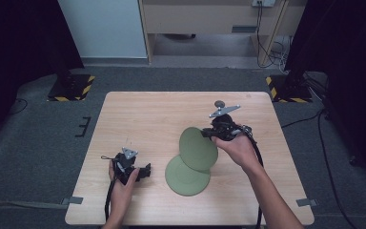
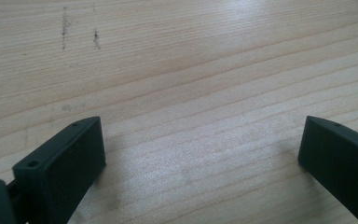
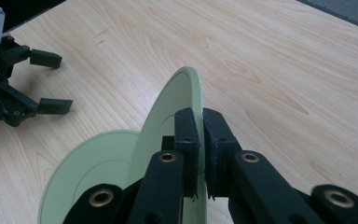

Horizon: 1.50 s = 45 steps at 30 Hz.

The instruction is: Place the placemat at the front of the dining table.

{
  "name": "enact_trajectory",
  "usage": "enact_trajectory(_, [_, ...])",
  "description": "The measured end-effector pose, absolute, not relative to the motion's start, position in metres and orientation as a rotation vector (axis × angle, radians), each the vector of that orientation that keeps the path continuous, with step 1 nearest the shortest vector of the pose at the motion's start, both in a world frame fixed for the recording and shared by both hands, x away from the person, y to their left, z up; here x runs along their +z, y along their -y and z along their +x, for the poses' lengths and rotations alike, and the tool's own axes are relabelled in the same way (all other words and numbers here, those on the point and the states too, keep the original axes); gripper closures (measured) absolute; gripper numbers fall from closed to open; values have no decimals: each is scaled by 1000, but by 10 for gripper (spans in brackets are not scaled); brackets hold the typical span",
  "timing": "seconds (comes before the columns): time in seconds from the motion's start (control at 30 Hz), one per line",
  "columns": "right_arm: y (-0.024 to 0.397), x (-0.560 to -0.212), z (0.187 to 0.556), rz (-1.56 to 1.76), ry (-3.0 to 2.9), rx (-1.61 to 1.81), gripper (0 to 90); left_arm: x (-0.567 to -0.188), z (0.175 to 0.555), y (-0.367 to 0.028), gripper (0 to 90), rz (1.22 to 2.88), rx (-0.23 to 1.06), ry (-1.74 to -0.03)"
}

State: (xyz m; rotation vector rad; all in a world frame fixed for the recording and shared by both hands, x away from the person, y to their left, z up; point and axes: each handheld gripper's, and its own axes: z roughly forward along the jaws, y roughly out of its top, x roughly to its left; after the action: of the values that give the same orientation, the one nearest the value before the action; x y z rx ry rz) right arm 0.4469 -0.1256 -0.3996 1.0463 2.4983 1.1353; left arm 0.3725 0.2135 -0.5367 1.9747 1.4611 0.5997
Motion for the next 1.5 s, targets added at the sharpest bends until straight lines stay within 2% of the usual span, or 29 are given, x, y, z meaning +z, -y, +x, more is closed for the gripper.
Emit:
enact_trajectory(0.9, [131,-382,447,1056,-2451,1189,858,-537,372,-213,0,1972,601,-1465])
enact_trajectory(1.5, [129,-380,460,1089,-2405,1173,858,-537,373,-213,0,1971,598,-1467])
